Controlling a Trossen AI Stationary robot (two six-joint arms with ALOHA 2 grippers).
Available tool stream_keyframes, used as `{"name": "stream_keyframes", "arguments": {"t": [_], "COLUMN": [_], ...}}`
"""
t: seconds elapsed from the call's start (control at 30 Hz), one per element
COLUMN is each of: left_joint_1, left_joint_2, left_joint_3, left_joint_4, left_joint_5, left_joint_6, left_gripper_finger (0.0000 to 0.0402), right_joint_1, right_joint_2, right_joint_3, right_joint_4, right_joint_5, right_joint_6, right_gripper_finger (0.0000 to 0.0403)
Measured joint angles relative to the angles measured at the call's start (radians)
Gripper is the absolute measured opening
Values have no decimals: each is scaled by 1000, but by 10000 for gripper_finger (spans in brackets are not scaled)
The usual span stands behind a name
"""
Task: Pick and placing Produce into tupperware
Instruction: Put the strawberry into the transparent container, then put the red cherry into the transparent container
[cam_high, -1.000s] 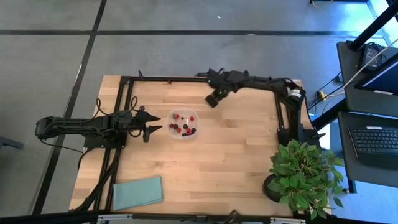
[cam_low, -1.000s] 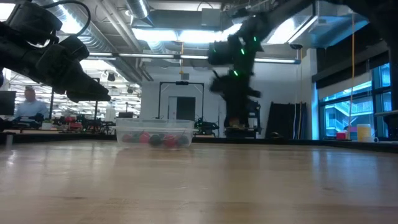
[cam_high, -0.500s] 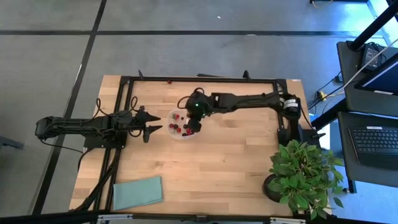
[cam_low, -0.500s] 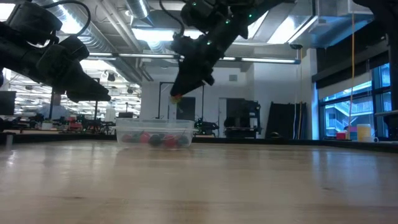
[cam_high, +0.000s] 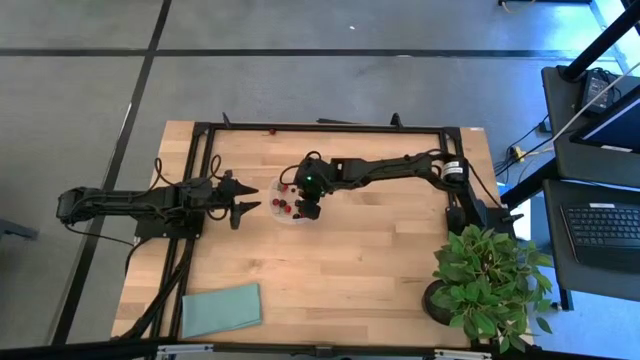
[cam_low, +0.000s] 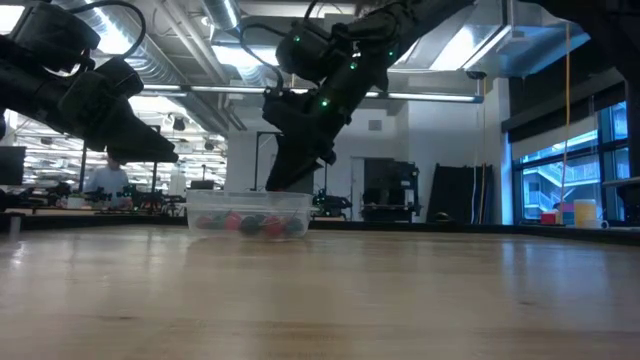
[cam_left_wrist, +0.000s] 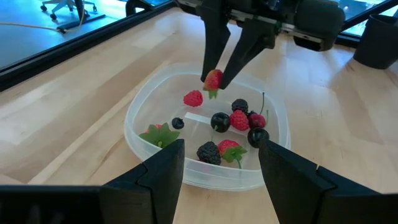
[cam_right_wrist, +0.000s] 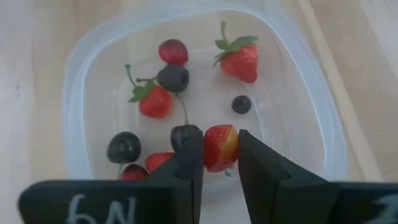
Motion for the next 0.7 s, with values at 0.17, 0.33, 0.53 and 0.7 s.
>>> {"name": "stream_keyframes", "arguments": {"t": [0.17,0.33,0.53,0.7], "left_joint_1": [1,1,1,1], "left_joint_2": [0,0,0,0], "left_joint_3": [0,0,0,0], "left_joint_4": [0,0,0,0], "left_joint_5": [-4,-4,-5,-5], "left_joint_6": [0,0,0,0], "left_gripper_finger": [199,199,199,199], "right_joint_1": [-1,-1,-1,-1], "right_joint_2": [0,0,0,-52], "right_joint_3": [0,0,0,0], "right_joint_4": [-5,4,5,-72], "right_joint_5": [1,1,1,1], "right_joint_6": [-3,-5,-4,-3], "right_gripper_finger": [102,137,177,205]}}
